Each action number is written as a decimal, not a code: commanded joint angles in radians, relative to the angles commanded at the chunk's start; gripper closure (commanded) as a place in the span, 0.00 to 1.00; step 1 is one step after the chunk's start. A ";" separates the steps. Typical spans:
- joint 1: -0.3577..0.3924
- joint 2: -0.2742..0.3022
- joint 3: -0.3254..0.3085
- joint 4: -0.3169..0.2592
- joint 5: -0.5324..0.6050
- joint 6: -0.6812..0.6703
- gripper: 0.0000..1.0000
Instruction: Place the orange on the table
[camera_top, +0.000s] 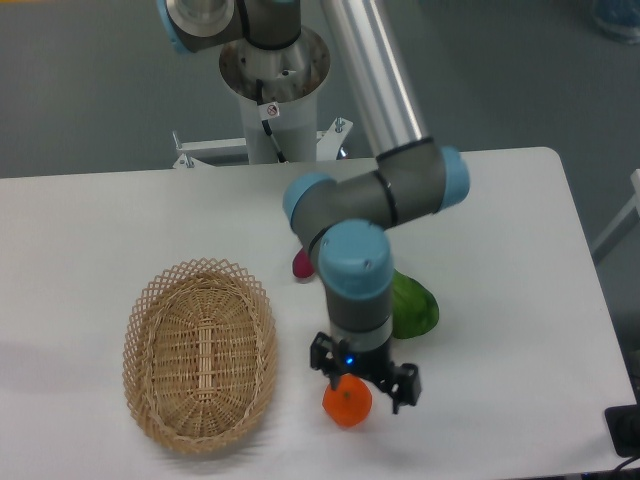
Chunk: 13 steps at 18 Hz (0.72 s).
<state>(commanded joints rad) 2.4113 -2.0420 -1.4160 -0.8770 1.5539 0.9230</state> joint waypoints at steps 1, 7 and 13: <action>0.012 0.018 0.008 -0.043 0.000 0.023 0.00; 0.159 0.166 0.043 -0.290 -0.014 0.299 0.00; 0.235 0.215 0.042 -0.392 -0.032 0.479 0.00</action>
<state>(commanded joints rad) 2.6461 -1.8270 -1.3744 -1.2686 1.5218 1.4020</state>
